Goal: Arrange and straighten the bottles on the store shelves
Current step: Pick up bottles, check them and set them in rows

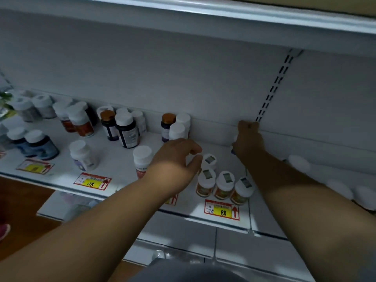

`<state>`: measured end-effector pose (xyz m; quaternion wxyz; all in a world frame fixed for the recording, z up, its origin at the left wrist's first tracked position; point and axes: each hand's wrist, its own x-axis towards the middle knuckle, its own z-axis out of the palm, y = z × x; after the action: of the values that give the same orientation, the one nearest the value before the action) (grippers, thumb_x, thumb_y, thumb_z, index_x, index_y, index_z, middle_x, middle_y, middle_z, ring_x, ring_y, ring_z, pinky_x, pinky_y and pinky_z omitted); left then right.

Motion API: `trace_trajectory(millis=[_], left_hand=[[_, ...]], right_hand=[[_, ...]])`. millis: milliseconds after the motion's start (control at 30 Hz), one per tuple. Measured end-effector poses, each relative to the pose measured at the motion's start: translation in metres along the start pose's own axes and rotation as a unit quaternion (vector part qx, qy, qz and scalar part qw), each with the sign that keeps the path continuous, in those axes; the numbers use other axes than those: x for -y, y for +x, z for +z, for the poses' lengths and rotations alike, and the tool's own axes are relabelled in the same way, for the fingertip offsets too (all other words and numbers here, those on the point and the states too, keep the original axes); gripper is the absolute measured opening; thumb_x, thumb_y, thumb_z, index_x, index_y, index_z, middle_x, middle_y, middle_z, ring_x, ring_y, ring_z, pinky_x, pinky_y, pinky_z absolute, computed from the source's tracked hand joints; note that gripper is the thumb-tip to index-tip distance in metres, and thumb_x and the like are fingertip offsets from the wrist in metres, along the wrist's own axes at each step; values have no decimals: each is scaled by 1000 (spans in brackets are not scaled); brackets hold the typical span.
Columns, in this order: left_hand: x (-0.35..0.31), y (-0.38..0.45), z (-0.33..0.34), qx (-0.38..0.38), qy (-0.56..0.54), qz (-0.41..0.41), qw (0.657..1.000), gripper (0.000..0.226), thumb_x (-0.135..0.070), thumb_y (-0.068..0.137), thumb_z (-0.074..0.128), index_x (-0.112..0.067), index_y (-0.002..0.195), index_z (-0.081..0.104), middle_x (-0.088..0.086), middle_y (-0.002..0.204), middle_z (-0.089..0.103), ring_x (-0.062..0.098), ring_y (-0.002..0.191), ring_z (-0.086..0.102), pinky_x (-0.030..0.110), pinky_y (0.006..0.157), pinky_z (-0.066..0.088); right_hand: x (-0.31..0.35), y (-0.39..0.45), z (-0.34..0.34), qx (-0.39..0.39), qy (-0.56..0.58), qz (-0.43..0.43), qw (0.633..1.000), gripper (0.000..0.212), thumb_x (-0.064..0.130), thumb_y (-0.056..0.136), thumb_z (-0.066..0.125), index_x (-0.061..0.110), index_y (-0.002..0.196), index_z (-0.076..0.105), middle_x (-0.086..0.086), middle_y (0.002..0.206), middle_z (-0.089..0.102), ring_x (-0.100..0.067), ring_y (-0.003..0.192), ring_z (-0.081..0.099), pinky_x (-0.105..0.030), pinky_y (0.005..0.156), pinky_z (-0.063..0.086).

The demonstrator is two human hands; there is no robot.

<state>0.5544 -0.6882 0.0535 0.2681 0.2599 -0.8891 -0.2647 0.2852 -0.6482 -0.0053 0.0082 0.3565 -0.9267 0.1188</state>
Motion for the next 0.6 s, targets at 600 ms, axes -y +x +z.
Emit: trace_trajectory(millis=[600], left_hand=[[1,-56,-23,-104,-113,-80,985,46,-64,85,38,-34,118,46,-12,105,59,0,92,58,14,73,45]], right_hand=[[110,-119,-106,169,603,-158,764,22,19,78,65,26,99,64,-6,103,67,-23,93,67,-40,83,57]])
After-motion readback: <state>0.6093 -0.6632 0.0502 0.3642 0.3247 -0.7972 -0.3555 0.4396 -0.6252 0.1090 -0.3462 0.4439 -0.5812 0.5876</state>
